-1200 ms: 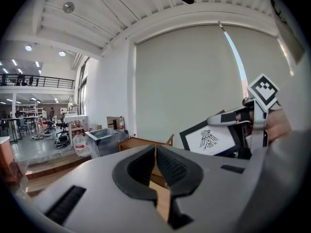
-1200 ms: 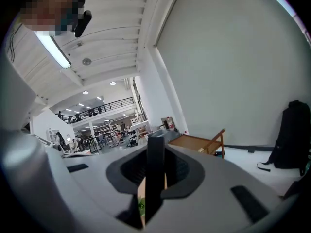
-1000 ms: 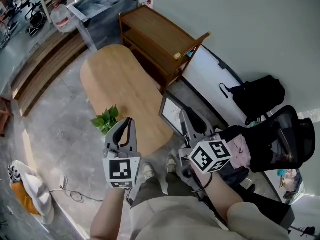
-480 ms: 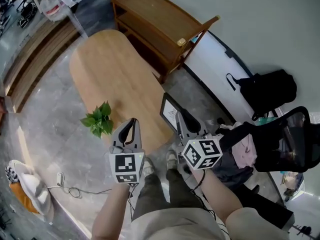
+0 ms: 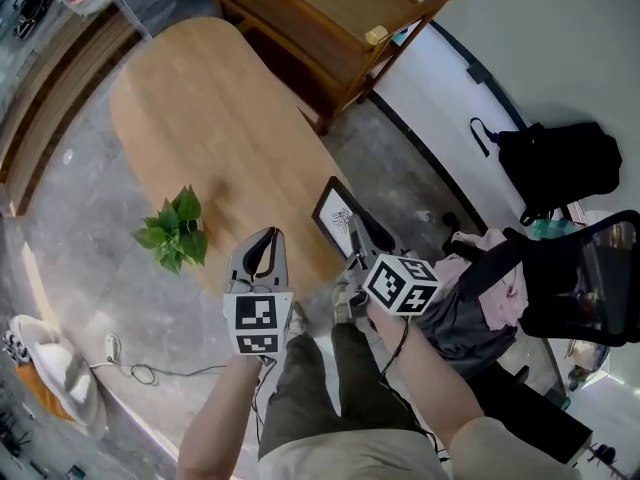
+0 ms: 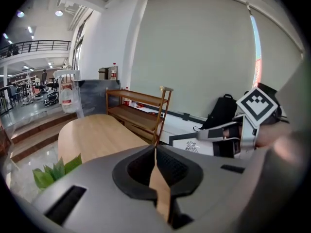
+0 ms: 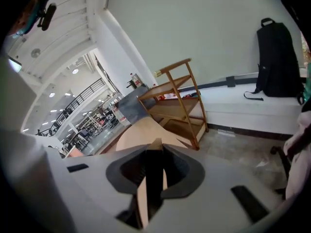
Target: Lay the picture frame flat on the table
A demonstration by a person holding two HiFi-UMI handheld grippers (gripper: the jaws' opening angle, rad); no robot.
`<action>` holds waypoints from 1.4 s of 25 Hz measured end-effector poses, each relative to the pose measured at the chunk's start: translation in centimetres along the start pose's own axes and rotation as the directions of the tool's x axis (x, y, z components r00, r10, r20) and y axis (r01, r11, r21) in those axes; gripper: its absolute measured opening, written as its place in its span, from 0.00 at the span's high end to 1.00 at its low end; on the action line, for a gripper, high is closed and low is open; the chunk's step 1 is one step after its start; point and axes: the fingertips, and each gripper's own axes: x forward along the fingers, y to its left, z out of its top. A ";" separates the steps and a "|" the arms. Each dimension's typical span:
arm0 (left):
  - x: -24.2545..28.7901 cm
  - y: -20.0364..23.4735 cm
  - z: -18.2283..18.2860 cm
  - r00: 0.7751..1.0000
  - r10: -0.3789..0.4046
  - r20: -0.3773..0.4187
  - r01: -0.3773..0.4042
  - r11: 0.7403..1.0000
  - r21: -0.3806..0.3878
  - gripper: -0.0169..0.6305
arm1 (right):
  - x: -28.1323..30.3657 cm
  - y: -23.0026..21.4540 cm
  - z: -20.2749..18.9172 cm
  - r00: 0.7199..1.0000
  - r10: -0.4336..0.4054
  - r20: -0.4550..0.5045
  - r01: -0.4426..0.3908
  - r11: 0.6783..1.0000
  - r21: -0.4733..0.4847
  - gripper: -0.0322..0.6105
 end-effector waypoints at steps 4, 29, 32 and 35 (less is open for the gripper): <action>2.6 0.3 -3.9 0.999 -0.001 -0.033 -0.001 0.998 -0.058 0.95 | 2.8 -3.2 -3.5 0.998 -0.027 -0.051 0.030 0.997 0.071 0.87; 11.1 -3.0 -15.5 0.976 -0.094 -0.195 0.067 0.988 -0.142 0.95 | 8.9 -15.3 -13.7 0.984 -0.121 -0.131 0.135 0.985 0.108 0.70; 11.3 -3.0 -16.4 0.974 -0.093 -0.209 0.062 0.987 -0.150 0.95 | 9.3 -16.2 -14.7 0.980 -0.139 -0.145 0.154 0.984 0.093 0.66; 11.6 -3.1 -17.1 0.971 -0.094 -0.218 0.063 0.987 -0.148 0.95 | 9.8 -16.7 -15.4 0.977 -0.146 -0.157 0.160 0.984 0.079 0.63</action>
